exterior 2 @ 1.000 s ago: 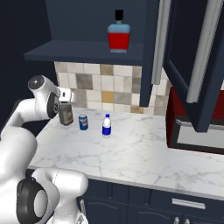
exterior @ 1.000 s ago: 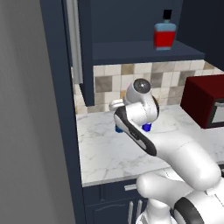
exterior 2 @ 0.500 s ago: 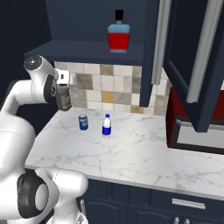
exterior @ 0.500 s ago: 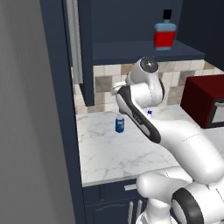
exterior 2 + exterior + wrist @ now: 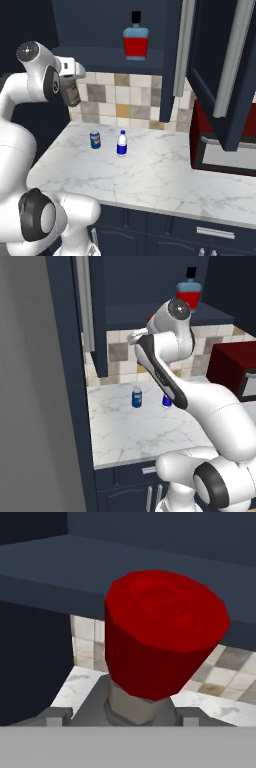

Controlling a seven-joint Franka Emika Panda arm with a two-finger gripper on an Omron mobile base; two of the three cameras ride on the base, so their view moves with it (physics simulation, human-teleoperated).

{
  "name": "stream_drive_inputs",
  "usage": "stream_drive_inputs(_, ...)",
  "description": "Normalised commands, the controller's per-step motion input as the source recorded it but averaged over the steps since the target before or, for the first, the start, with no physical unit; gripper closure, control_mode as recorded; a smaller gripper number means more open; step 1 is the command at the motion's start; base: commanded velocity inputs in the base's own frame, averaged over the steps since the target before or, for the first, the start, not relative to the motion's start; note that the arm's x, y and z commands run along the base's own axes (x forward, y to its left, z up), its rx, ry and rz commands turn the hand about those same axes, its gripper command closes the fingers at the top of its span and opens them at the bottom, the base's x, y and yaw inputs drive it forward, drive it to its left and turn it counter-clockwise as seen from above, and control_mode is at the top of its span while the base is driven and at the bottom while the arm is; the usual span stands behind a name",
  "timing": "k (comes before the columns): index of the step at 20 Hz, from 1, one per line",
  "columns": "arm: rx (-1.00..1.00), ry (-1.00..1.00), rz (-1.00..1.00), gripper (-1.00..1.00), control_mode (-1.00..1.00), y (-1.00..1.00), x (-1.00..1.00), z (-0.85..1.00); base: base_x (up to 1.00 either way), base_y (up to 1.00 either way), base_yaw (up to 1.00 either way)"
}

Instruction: Sort all alcoholic drinks to one cabinet, and non-alcoholic drinks to the other.

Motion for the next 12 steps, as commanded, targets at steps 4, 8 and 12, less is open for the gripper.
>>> stream_drive_inputs(4,0.00,-0.08,0.00,1.00,-1.00,0.00,0.00,0.71,0.00,0.00,0.00)
stream_drive_inputs(8,0.00,-0.08,0.01,1.00,-1.00,0.00,0.00,0.55,0.00,0.00,0.00)
stream_drive_inputs(12,0.00,-0.12,0.03,1.00,-1.00,0.00,0.00,0.57,0.00,0.00,0.00)
